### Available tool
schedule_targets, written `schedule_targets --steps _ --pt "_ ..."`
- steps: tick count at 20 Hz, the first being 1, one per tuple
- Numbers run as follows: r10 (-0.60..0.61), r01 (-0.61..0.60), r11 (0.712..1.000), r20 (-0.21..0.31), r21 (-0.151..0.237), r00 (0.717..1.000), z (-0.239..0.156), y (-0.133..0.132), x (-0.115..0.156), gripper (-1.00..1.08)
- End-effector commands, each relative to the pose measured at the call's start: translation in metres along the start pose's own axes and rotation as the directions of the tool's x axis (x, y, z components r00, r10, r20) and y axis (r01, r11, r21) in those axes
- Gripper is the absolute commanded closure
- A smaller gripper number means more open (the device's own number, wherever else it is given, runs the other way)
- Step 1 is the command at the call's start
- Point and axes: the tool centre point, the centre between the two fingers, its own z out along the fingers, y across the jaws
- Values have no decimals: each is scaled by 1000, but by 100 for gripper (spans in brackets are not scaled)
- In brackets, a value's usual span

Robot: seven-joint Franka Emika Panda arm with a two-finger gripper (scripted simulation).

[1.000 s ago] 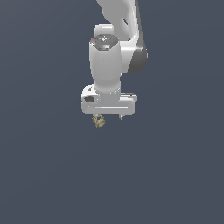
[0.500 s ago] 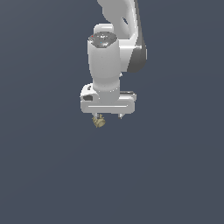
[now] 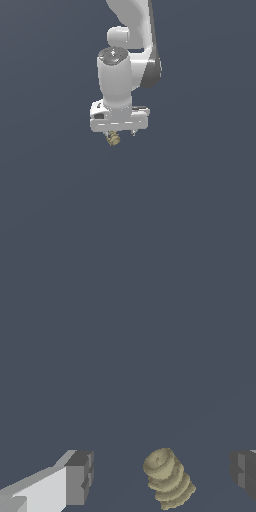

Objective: Pick up the object and move it to a goal position.

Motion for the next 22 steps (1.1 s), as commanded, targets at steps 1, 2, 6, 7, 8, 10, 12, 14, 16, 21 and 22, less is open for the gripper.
schedule_targets --steps 1,2,6,7,8,10,12,14,16,21,22 --pt "-45 45 999 7 -2 999 9 5 -8 -92" --pt "-66 66 998 10 -3 998 13 8 -11 -92" --pt "-156 156 988 25 -4 987 31 17 -28 -92" --pt "-179 179 984 28 -4 983 35 19 -32 -92" --pt "-202 202 979 32 -3 979 40 21 -37 -92" --pt "-247 248 969 39 -2 968 48 25 -46 -92" --pt "-292 293 956 46 1 955 56 29 -55 -92" --pt "-336 336 942 52 5 941 64 33 -64 -92" --pt "-374 374 927 57 9 926 71 36 -72 -92" --pt "-449 449 893 67 19 891 84 41 -89 -92" --pt "-460 460 888 68 20 885 86 42 -92 -92"
